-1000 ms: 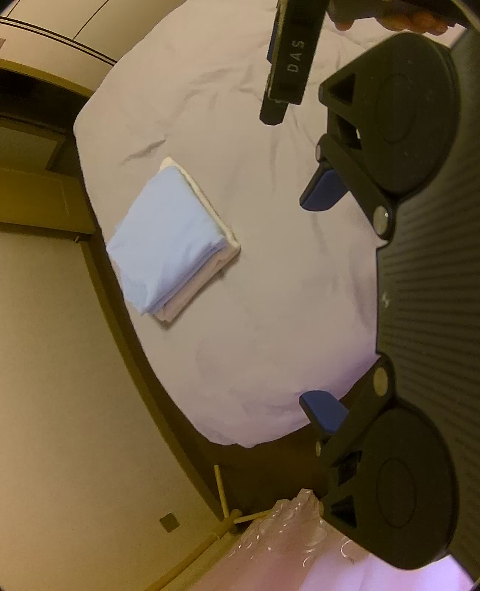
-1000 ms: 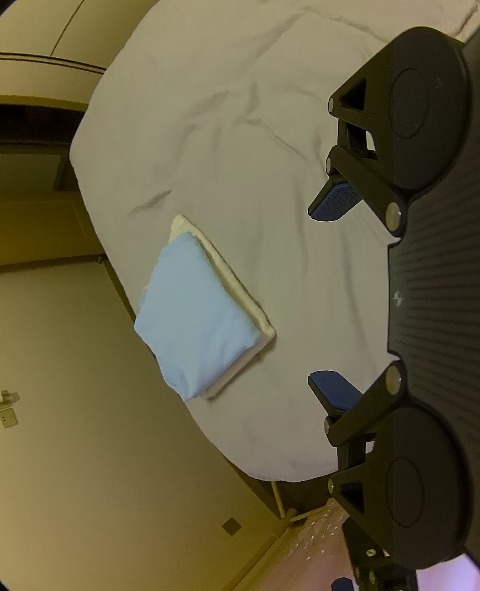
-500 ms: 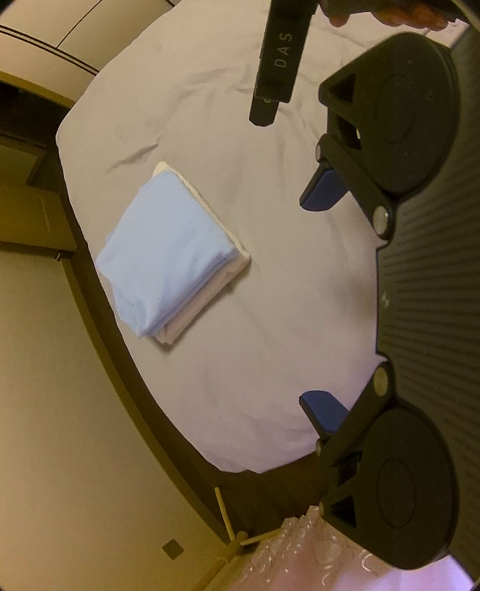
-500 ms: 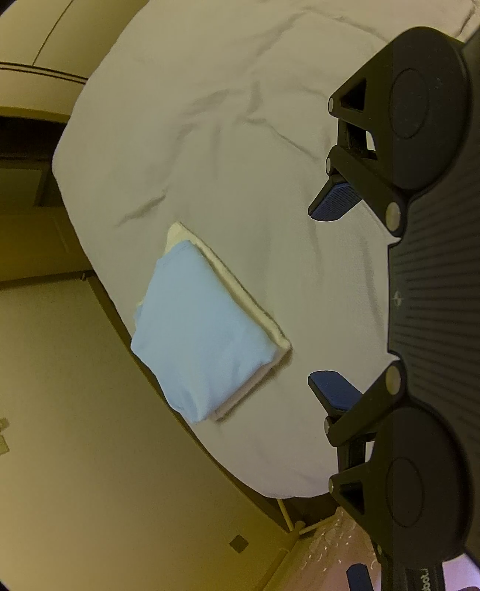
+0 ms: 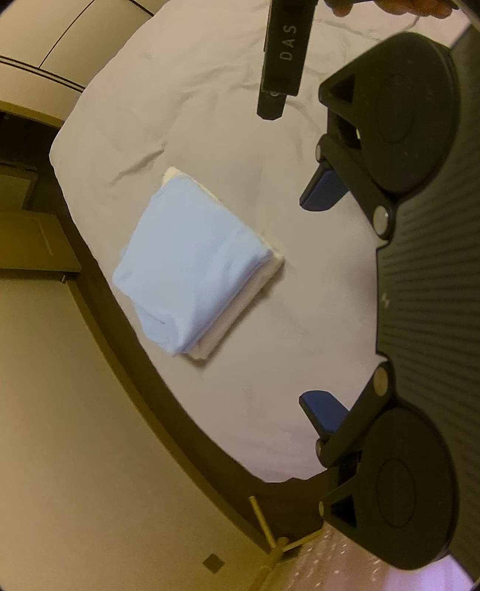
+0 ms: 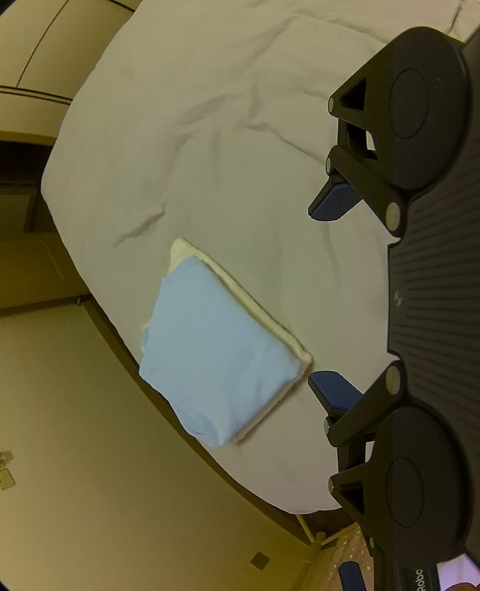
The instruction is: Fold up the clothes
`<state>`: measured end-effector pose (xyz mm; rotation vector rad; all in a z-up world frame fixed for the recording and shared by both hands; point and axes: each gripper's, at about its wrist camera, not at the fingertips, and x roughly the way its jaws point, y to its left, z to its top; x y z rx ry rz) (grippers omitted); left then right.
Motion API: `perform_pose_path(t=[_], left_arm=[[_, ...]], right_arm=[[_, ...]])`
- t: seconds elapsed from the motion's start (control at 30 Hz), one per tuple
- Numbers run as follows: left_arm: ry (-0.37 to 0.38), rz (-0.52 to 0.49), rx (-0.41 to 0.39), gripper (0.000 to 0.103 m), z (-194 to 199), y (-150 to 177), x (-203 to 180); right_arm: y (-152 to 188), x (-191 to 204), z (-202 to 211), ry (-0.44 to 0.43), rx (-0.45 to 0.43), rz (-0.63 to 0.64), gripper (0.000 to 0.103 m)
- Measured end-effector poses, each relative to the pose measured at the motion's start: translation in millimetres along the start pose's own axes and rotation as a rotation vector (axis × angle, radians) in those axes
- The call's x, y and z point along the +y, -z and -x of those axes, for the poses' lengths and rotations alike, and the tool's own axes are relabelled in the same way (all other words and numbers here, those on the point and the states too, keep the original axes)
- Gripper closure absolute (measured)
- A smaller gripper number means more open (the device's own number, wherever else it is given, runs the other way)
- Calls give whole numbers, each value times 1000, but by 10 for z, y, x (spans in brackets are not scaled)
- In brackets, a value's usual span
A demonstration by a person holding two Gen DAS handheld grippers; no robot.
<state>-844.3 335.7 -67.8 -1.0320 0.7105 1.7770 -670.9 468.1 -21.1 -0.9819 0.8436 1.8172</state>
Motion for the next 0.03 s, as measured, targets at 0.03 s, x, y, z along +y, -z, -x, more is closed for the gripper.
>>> perform_pose_path(t=[0.03], left_arm=[[-1,-9,-1,1,-11,-28,1]], right_arm=[[-11,4,-9,1,0,-4,13]])
